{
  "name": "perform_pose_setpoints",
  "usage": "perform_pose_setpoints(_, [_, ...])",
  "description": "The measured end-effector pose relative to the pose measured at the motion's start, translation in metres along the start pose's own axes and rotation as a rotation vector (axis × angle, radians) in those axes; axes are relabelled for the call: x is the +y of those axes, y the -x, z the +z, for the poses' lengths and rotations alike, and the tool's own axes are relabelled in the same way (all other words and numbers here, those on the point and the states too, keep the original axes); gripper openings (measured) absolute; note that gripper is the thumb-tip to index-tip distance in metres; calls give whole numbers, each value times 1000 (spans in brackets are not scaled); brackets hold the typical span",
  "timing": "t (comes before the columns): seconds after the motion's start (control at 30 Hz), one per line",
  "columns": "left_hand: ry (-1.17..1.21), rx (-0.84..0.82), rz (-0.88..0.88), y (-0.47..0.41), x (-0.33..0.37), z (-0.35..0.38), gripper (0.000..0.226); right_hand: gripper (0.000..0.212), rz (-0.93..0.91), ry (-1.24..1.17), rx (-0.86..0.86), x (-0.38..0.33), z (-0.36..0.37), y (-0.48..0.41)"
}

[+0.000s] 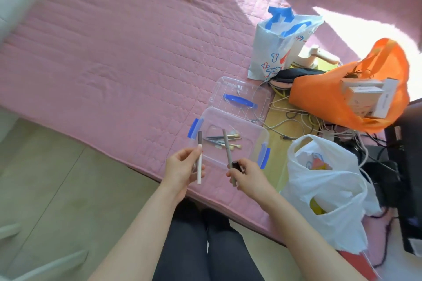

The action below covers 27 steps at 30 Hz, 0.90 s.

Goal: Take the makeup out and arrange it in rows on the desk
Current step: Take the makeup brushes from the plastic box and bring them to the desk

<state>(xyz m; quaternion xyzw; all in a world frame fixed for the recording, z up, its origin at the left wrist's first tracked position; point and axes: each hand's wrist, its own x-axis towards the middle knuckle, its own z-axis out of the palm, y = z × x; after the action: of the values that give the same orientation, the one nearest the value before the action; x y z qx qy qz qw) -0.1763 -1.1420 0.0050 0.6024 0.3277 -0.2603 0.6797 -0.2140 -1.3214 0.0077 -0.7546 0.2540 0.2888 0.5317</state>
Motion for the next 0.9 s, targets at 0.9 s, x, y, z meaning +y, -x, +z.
perform_pose_setpoints(0.9, [351, 510, 145, 150, 4, -218, 17, 14, -242, 382, -377, -137, 201, 87])
